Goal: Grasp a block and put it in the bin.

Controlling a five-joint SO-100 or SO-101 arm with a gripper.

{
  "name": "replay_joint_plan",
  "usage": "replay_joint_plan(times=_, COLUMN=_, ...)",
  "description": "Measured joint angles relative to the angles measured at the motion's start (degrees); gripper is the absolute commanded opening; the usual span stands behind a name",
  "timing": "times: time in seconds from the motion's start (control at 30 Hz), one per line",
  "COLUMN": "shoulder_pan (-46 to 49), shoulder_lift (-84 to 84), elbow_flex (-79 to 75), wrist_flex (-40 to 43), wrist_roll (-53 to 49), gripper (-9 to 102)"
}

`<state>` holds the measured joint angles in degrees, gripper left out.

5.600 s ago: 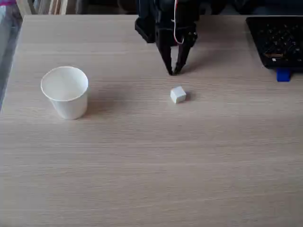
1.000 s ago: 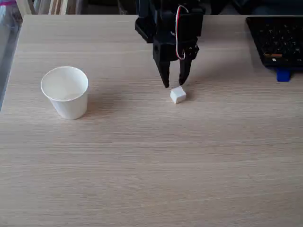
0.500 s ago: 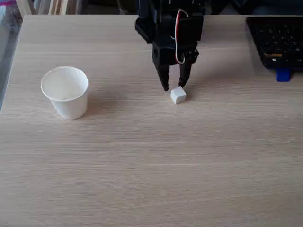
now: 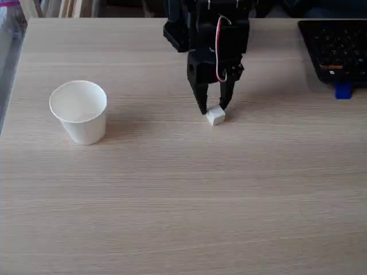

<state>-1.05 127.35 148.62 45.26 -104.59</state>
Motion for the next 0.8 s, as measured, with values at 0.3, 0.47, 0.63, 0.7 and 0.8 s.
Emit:
replay_joint_plan(times=0.3, shoulder_pan=-1.49, shoulder_lift=-2.11, elbow_flex=-1.85, wrist_flex=-0.09, wrist_roll=1.05, gripper=19)
replay_joint_plan(times=0.47, shoulder_pan=-1.32, shoulder_lift=-2.99, elbow_flex=-2.55, wrist_flex=-0.53, wrist_roll=1.58, gripper=19)
replay_joint_plan(times=0.63, shoulder_pan=-2.37, shoulder_lift=-3.78, elbow_flex=-2.9, wrist_flex=-0.53, wrist_roll=1.67, gripper=19)
replay_joint_plan(times=0.7, shoulder_pan=-2.29, shoulder_lift=-4.13, elbow_flex=-3.16, wrist_flex=-0.53, wrist_roll=1.93, gripper=19)
replay_joint_plan(times=0.8, shoulder_pan=-2.29, shoulder_lift=-4.48, elbow_flex=-3.43, wrist_flex=-0.53, wrist_roll=2.02, gripper=19)
